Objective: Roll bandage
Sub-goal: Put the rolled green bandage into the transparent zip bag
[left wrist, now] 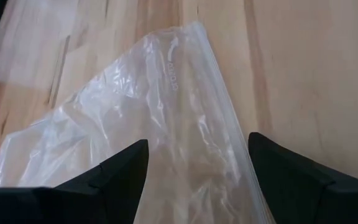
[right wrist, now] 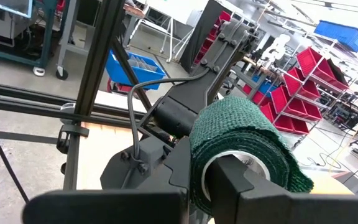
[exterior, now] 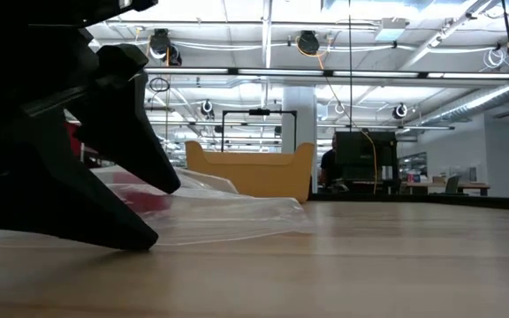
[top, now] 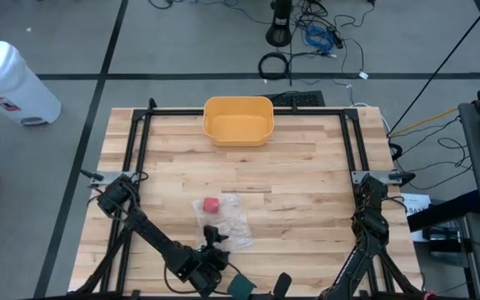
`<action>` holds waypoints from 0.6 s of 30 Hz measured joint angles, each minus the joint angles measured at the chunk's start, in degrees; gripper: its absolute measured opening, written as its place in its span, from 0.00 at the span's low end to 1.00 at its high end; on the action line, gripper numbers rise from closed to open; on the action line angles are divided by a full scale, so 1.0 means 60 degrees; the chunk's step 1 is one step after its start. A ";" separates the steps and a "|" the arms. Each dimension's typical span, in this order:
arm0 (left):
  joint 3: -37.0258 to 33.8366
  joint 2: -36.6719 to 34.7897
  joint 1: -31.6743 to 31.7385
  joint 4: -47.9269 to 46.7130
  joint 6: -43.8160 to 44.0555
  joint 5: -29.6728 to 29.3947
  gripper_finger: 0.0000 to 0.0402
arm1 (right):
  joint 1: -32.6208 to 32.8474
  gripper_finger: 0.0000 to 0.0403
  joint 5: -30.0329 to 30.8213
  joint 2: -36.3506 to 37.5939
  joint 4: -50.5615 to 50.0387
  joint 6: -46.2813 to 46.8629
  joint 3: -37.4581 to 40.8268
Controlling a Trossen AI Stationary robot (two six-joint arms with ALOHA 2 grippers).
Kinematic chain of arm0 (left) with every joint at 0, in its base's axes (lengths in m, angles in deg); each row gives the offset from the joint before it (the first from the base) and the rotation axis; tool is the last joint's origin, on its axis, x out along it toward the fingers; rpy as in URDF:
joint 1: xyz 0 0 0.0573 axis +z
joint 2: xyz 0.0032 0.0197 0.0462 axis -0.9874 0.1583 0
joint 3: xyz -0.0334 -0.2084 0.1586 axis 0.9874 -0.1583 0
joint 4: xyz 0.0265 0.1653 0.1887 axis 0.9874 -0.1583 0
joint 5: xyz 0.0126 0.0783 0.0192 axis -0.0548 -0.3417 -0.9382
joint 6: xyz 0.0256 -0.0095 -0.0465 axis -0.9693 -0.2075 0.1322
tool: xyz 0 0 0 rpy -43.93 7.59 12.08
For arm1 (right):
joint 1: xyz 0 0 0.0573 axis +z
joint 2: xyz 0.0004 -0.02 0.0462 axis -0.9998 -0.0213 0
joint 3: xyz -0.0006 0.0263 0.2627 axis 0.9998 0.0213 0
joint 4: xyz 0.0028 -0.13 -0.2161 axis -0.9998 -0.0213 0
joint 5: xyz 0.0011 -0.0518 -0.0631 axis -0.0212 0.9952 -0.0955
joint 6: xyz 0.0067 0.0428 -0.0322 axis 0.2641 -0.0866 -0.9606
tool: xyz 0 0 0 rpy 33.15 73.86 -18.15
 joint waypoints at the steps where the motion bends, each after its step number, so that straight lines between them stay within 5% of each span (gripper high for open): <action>1: 0.0005 0.0000 0.0009 -0.0014 0.0000 -0.0049 0.71 | 0.0000 0.06 0.0003 0.0000 0.0003 -0.0002 0.0000; 18: 0.0259 0.0054 0.0055 -0.1203 -0.0481 -0.1730 0.71 | 0.0004 0.06 0.0004 0.0000 -0.0202 -0.0005 0.0000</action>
